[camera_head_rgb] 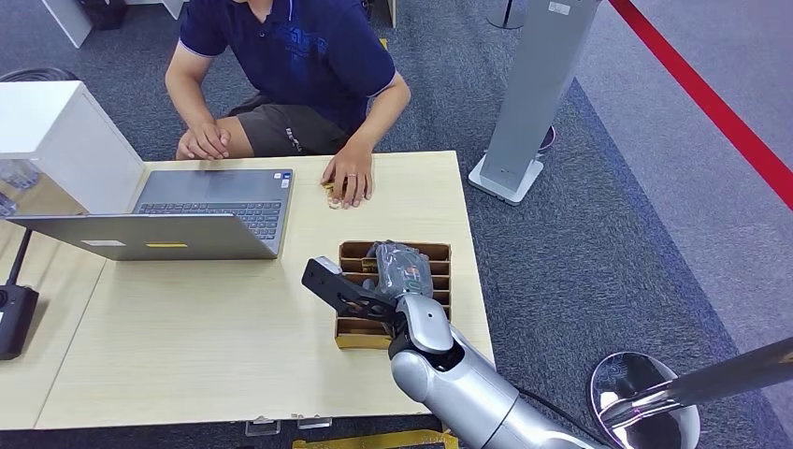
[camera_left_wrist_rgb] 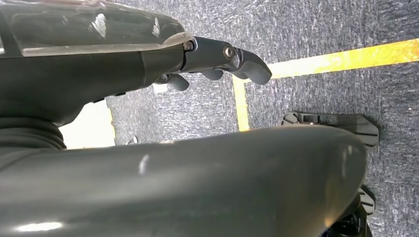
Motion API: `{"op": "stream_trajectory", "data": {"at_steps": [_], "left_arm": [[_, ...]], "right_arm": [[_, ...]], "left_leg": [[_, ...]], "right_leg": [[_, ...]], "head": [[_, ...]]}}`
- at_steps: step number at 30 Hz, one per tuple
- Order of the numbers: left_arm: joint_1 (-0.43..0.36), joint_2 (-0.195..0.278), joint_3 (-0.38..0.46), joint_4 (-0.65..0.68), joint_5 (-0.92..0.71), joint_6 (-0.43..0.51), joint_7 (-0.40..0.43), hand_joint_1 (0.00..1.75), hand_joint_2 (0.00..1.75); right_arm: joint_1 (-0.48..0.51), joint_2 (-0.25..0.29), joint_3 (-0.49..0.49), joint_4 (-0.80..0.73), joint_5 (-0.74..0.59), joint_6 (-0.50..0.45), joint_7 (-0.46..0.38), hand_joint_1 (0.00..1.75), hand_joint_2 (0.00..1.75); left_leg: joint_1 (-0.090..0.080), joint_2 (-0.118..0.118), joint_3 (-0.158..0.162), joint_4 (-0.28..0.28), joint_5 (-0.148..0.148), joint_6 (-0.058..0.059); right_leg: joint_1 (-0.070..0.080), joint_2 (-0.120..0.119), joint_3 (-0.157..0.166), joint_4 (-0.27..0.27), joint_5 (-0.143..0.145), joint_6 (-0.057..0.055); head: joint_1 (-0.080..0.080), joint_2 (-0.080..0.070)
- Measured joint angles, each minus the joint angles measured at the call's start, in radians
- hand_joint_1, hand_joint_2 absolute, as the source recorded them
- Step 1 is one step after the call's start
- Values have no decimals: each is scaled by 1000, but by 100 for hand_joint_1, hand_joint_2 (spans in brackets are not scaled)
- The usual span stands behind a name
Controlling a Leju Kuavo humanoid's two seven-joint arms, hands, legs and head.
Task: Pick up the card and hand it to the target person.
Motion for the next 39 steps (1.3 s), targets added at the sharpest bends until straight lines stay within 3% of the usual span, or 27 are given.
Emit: {"op": "stream_trajectory", "data": {"at_steps": [5,9,20,39], "left_arm": [[0,0,0,0,-1,0,0,0,0],[0,0,0,0,-2,0,-1,0,0],[0,0,0,0,-3,0,-1,0,0],[1,-2,1,0,5,7,-18,0,0]], "right_arm": [[0,0,0,0,-1,0,0,101,175],[-1,0,0,0,-1,0,0,130,175],[1,1,0,1,-2,-4,-1,141,175],[5,-8,-3,-47,32,-18,0,138,175]], "left_leg": [[0,0,0,0,0,0],[0,0,0,0,0,0],[0,0,0,0,0,0],[0,0,0,0,0,0]], "right_leg": [[0,0,0,0,0,0],[0,0,0,0,0,0],[0,0,0,0,0,0],[0,0,0,0,0,0]], "head": [[0,0],[0,0],[0,0],[0,0]]}}
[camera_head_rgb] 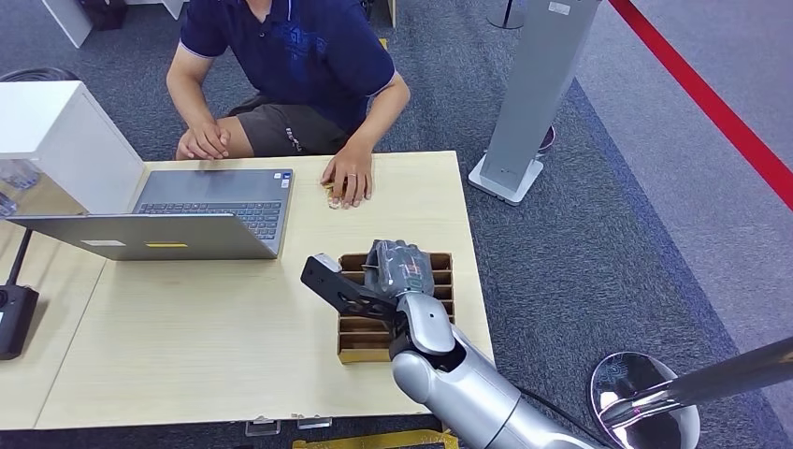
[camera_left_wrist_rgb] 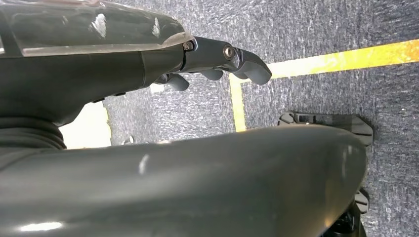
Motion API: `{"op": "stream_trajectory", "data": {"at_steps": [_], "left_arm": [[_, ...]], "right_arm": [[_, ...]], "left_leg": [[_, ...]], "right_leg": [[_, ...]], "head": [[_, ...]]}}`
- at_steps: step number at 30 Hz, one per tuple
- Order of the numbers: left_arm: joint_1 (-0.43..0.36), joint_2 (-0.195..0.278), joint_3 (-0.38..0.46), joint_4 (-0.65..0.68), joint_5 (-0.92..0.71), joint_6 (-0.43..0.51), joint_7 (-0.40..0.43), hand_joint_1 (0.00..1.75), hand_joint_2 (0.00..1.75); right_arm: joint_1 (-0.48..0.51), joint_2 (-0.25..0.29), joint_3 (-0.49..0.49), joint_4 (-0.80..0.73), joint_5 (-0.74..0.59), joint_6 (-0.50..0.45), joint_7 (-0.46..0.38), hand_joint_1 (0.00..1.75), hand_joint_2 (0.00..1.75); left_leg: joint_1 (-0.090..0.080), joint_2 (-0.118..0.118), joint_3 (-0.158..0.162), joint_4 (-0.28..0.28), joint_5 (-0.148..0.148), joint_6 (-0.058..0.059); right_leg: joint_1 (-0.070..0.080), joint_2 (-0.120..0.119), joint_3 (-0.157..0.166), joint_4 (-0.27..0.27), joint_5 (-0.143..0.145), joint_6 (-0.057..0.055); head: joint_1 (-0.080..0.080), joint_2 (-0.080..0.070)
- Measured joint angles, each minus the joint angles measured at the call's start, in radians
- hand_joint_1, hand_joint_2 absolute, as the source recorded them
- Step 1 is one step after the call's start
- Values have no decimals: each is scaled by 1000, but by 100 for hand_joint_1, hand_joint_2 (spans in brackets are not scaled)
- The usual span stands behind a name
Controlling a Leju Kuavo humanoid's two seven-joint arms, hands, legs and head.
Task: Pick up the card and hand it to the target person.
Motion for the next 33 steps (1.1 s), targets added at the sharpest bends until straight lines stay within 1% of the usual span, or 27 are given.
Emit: {"op": "stream_trajectory", "data": {"at_steps": [7,12,16,20,26,33], "left_arm": [[1,0,0,0,1,-2,-5,0,0],[2,0,0,0,-7,-15,-14,0,0],[1,0,0,0,-17,-34,-16,0,0],[0,0,0,0,-23,-55,-17,0,0],[-2,0,0,0,-4,-81,-38,0,0],[-1,4,1,0,13,-86,-13,0,0]], "right_arm": [[-23,-26,-10,-141,35,7,3,138,175],[-84,-43,-25,-220,28,25,4,138,175],[-146,-45,-30,-222,1,16,-6,138,175],[-217,-25,-30,-147,-46,-40,-64,138,175],[-325,40,-26,65,-86,-100,-172,138,175],[-369,95,-19,275,-92,-120,-195,138,175]], "left_leg": [[0,0,0,0,0,0],[0,0,0,0,0,0],[0,0,0,0,0,0],[0,0,-1,0,0,0],[0,0,-1,0,0,0],[0,-1,-1,0,0,0]], "right_leg": [[0,0,0,0,0,0],[0,0,0,0,0,0],[0,0,0,0,0,0],[0,0,0,0,0,0],[0,-1,0,1,0,0],[0,-1,0,1,0,0]], "head": [[0,0],[0,0],[0,0],[0,0],[-1,0],[0,0]]}}
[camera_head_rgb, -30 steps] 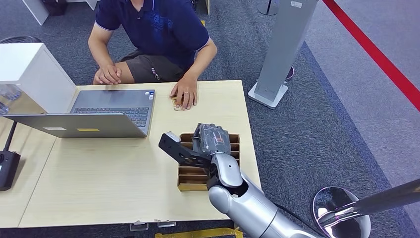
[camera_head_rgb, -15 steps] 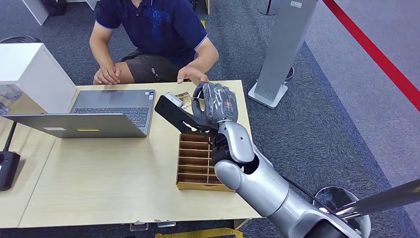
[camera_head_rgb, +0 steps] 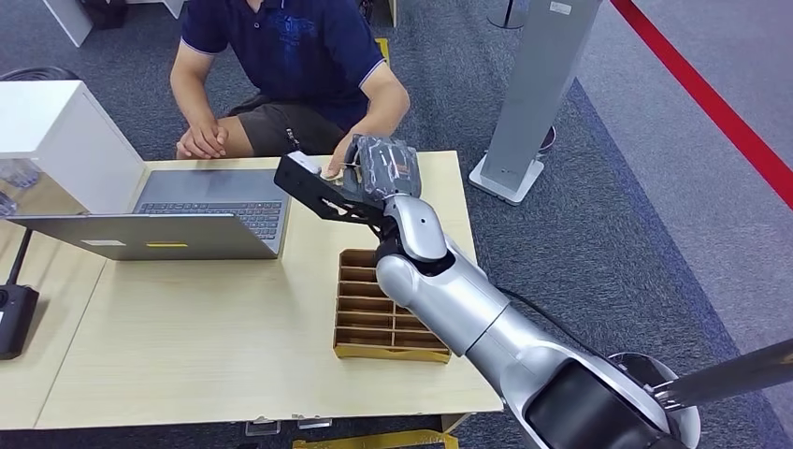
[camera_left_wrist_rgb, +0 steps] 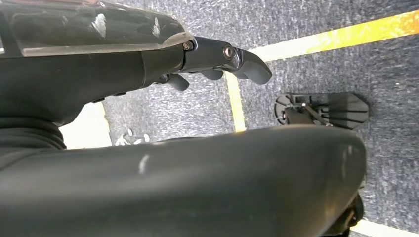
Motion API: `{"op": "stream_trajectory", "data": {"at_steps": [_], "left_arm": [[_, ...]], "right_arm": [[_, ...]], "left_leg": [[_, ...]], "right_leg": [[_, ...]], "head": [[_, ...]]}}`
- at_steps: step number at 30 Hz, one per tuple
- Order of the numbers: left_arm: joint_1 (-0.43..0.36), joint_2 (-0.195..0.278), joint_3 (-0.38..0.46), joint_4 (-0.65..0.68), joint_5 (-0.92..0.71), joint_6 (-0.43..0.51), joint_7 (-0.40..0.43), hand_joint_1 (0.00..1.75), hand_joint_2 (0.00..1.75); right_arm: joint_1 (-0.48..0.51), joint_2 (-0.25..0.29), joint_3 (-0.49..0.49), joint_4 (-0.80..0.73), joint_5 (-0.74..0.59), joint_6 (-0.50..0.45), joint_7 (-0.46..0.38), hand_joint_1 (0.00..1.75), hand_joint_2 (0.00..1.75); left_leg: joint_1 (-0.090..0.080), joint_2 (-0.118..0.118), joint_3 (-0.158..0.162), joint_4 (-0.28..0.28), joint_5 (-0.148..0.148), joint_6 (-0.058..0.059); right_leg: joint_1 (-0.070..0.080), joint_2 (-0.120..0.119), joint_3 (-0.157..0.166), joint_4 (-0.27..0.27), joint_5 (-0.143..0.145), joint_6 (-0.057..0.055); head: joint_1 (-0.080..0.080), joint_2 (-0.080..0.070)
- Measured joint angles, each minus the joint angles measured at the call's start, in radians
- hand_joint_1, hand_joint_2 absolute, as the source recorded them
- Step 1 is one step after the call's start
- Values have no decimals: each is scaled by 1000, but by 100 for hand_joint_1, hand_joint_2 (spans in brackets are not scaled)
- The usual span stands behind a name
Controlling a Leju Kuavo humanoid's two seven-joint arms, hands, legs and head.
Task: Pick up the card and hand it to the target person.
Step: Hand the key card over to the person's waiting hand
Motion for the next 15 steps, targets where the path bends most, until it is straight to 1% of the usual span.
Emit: {"op": "stream_trajectory", "data": {"at_steps": [4,15], "left_arm": [[0,3,0,0,-3,-1,13,0,0],[0,5,0,0,-18,18,-8,0,0]], "right_arm": [[-6,13,1,78,-5,-11,-4,0,175],[-7,20,1,163,-2,-41,-12,0,175]], "left_leg": [[0,0,0,0,0,0],[0,0,0,0,0,0]], "right_leg": [[0,0,0,0,0,0],[0,0,0,0,0,0]], "head": [[0,0],[-1,0]]}}
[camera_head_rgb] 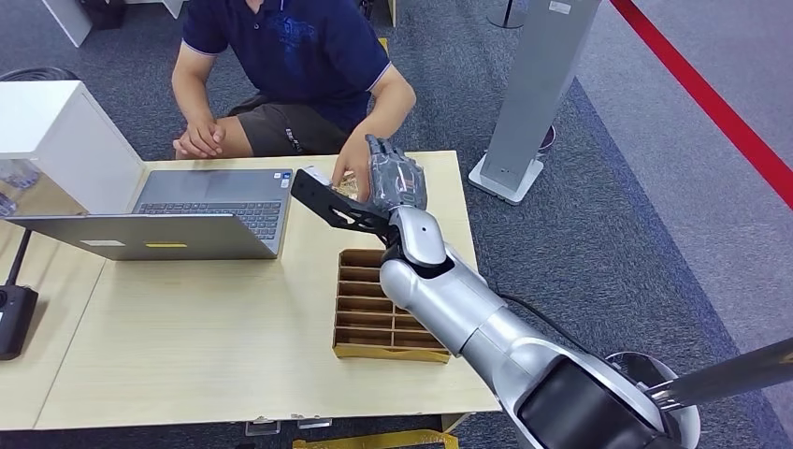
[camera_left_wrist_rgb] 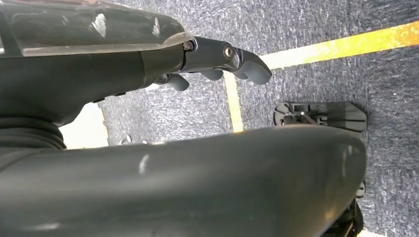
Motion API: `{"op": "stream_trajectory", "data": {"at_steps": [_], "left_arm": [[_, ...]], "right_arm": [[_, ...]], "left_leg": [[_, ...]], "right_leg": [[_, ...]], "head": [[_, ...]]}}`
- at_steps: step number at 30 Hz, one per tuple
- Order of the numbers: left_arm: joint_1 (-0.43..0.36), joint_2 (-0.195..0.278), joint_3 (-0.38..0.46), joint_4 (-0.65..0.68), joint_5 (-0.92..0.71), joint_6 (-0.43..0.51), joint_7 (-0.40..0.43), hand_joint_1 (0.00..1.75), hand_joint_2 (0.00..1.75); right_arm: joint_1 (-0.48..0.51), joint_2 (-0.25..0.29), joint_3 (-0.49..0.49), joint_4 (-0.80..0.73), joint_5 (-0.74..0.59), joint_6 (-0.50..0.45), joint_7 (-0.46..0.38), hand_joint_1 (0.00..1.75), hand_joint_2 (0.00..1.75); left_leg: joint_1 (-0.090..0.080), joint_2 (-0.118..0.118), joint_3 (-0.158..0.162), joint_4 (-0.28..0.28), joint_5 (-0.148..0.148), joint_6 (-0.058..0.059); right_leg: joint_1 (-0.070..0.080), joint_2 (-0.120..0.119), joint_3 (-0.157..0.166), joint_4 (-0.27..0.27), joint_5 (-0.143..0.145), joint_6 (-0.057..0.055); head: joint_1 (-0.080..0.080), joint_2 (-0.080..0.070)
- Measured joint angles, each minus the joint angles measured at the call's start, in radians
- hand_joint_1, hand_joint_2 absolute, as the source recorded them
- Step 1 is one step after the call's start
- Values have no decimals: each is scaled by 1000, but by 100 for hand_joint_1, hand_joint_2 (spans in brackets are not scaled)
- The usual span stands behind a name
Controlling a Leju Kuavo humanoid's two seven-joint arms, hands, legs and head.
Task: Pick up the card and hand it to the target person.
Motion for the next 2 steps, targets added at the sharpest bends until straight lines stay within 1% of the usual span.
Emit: {"op": "stream_trajectory", "data": {"at_steps": [2], "left_arm": [[0,0,0,0,4,0,-3,0,0]], "right_arm": [[0,0,0,2,-1,-7,0,0,175]], "left_leg": [[0,0,0,0,0,0]], "right_leg": [[0,0,0,0,0,0]], "head": [[0,0]]}}
